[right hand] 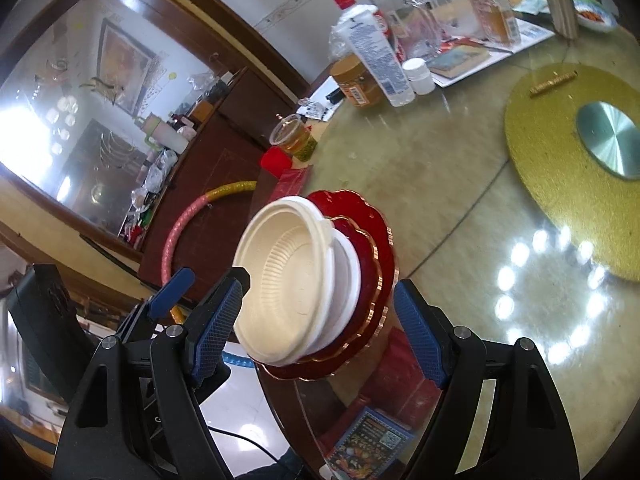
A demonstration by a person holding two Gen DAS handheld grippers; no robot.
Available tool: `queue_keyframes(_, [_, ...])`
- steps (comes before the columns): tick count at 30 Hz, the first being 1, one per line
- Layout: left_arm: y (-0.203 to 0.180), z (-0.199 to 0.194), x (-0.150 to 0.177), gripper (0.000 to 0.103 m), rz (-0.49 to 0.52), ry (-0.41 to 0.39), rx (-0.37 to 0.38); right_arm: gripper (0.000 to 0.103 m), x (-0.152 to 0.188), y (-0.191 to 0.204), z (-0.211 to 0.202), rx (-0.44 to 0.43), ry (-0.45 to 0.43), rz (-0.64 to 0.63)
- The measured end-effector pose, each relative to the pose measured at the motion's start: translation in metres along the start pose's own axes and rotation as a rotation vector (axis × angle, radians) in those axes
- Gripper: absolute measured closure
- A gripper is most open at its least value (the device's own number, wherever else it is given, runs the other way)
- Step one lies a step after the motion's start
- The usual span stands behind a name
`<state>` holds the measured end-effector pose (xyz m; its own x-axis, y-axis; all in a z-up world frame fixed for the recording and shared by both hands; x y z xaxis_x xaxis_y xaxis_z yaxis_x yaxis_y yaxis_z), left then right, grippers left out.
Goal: Organize plates and bowls
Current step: 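Move both open tools to the remaining beige bowls beside the lazy susan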
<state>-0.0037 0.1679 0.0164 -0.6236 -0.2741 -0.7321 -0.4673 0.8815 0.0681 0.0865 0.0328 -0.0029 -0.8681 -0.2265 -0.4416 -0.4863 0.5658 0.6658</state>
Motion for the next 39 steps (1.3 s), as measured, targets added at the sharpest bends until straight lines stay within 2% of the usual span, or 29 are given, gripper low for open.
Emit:
queue_keyframes(7, [-0.027,-0.002,0.006,0.021,0.050,0.003,0.034,0.023,0.010,-0.031,-0.017,0.025,0.002,0.061])
queue_keyframes(13, [-0.057,-0.004,0.007,0.021,0.073,0.011,0.092,0.023,0.022,-0.056,-0.047,0.065,-0.028,0.092])
queue_keyframes(18, [-0.095,-0.005,0.013,0.021,0.118,0.029,0.172,0.023,0.033,-0.083,-0.077,0.111,-0.076,0.144])
queue_keyframes(21, [-0.119,-0.004,0.018,0.021,0.134,0.042,0.247,0.023,0.043,-0.099,-0.099,0.137,-0.111,0.175])
queue_keyframes(29, [-0.181,0.018,0.034,0.021,0.164,0.168,0.360,0.023,0.082,-0.146,-0.163,0.221,-0.191,0.280])
queue_keyframes(34, [-0.219,0.022,0.040,0.021,0.199,0.220,0.400,0.024,0.102,-0.168,-0.199,0.220,-0.219,0.324])
queue_keyframes(39, [-0.262,0.019,0.045,0.021,0.261,0.247,0.441,0.024,0.119,-0.195,-0.236,0.198,-0.294,0.424])
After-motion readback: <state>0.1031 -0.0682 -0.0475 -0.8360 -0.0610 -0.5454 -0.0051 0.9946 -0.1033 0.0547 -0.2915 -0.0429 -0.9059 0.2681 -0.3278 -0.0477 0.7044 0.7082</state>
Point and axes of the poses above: each gripper's, at about its wrist camera, not at the fingertips, and z roughly the way its jaws point, y to its left, x to its underside, the point moved 2 cm from there along z, roughly the way its jaws point, and after that the axes turned 6 degrees about -x, right-handed, at the moved point
